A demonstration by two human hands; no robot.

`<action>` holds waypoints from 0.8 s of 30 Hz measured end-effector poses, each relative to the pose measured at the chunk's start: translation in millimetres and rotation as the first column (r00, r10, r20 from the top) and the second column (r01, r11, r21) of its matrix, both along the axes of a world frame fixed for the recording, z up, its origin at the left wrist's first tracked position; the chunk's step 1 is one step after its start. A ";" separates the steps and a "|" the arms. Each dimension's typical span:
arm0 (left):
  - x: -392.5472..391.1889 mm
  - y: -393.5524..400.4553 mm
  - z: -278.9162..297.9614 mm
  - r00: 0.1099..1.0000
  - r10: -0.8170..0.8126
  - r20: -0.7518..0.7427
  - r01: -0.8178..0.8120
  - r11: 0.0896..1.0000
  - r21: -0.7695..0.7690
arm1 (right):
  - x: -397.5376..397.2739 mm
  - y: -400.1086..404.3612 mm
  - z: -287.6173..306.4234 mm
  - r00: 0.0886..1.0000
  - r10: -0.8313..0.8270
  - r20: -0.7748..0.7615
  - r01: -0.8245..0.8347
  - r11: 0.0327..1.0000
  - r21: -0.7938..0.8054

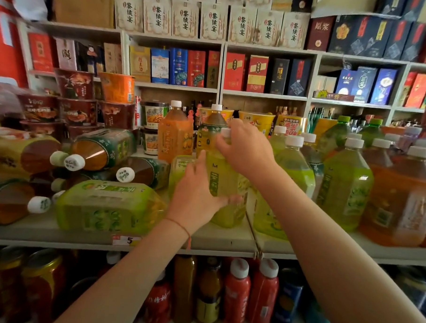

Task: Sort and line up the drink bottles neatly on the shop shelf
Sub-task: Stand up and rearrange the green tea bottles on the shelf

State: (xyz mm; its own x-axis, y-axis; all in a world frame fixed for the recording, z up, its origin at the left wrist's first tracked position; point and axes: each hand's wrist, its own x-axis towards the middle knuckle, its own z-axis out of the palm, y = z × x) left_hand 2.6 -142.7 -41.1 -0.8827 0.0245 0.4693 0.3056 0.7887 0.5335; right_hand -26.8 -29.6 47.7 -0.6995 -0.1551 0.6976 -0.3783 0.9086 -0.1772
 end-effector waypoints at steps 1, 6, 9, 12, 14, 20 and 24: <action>-2.6 3.6 2.8 1.000 0.008 0.019 -0.007 1.000 -0.008 | -1.2 1.9 2.0 0.999 -0.044 -0.005 0.045 0.999 0.026; -19.3 24.4 15.0 0.998 -0.042 0.044 0.042 0.999 -0.003 | -14.3 10.8 9.9 0.966 -0.258 0.009 0.253 0.953 0.168; -24.7 27.7 19.2 0.993 -0.105 0.060 0.104 0.994 0.018 | -21.3 10.1 7.5 0.941 -0.337 0.008 0.331 0.927 0.180; -13.5 1.6 23.2 1.000 -0.028 -0.007 0.025 0.964 -0.264 | -19.1 7.3 2.6 0.908 -0.408 -0.100 0.420 0.881 0.219; -1.3 -23.5 23.6 0.985 0.055 -0.161 -0.137 0.817 -0.561 | -14.3 3.5 -5.8 0.892 -0.364 -0.268 0.429 0.867 0.252; 12.8 -43.8 3.3 0.979 0.087 -0.183 -0.188 0.726 -0.662 | -2.7 -35.7 -48.7 0.992 0.129 -0.010 -0.109 0.875 0.471; 9.1 -50.4 -6.2 0.958 0.030 -0.284 -0.210 0.748 -0.629 | -10.6 -35.8 -71.6 0.957 0.244 0.159 -0.283 0.909 0.307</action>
State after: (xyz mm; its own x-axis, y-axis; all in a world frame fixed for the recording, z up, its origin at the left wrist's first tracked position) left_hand 11.8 -193.1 -47.3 -0.7604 0.3028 0.5745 0.2306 0.9529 -0.1970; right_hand -37.4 -65.5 -24.0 -0.6740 -0.5482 0.4952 -0.6065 0.7933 0.0526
